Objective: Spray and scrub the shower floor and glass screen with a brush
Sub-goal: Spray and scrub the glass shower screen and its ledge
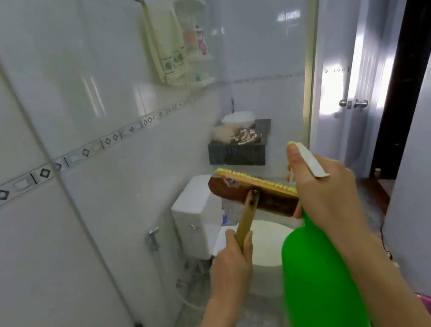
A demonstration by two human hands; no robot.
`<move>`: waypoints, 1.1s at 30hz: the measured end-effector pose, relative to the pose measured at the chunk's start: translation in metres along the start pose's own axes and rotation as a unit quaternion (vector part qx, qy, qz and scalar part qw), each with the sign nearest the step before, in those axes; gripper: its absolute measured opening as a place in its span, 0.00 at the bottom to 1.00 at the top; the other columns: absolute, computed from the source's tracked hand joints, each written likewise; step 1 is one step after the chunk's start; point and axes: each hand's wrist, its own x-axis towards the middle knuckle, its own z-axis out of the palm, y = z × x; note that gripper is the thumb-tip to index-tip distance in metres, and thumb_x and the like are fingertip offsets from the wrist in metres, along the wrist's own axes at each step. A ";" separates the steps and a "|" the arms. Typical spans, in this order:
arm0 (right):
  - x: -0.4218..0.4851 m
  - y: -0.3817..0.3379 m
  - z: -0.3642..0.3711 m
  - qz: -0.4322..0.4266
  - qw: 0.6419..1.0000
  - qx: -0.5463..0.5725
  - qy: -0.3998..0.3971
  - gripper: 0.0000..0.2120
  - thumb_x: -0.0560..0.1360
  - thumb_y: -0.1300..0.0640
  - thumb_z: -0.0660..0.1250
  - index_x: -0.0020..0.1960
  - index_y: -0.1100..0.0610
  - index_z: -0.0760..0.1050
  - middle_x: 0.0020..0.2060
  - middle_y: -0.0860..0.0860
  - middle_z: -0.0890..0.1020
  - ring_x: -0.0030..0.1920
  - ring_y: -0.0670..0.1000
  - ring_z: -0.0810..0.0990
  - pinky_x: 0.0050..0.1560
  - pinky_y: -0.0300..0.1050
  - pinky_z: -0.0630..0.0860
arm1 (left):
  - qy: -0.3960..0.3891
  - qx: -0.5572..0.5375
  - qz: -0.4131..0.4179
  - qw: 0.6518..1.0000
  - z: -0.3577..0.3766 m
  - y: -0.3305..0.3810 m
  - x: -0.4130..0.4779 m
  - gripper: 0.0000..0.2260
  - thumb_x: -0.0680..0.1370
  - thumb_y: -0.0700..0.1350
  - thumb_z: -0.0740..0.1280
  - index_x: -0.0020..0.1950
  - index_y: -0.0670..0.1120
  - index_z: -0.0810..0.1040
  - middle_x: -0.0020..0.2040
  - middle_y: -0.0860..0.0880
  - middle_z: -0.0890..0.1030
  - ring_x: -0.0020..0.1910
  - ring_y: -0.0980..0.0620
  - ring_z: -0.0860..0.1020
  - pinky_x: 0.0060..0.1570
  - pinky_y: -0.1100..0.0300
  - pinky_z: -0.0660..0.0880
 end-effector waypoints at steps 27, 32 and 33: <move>0.004 -0.050 0.213 0.002 0.999 -0.022 -0.028 0.25 0.82 0.42 0.57 0.41 0.62 0.77 0.33 0.55 0.80 0.27 0.53 0.79 0.20 0.32 0.70 | 0.044 0.005 -0.027 0.999 -0.125 -0.221 0.068 0.22 0.76 0.62 0.49 0.51 0.47 0.71 0.30 0.53 0.74 0.27 0.54 0.74 0.25 0.60 0.69; 0.011 -0.065 0.244 -0.010 0.999 -0.011 -0.029 0.26 0.82 0.42 0.57 0.40 0.63 0.76 0.31 0.58 0.79 0.25 0.52 0.79 0.21 0.32 0.70 | 0.161 -0.073 0.010 0.984 -0.219 -0.201 0.187 0.16 0.81 0.58 0.51 0.45 0.48 0.68 0.29 0.52 0.70 0.24 0.55 0.68 0.22 0.65 0.66; 0.009 -0.067 0.250 -0.009 0.999 -0.011 -0.030 0.27 0.82 0.42 0.57 0.41 0.64 0.76 0.30 0.58 0.79 0.25 0.52 0.78 0.21 0.31 0.69 | 0.172 -0.084 0.006 0.982 -0.219 -0.208 0.192 0.17 0.81 0.58 0.51 0.45 0.47 0.68 0.29 0.52 0.69 0.24 0.56 0.67 0.22 0.65 0.65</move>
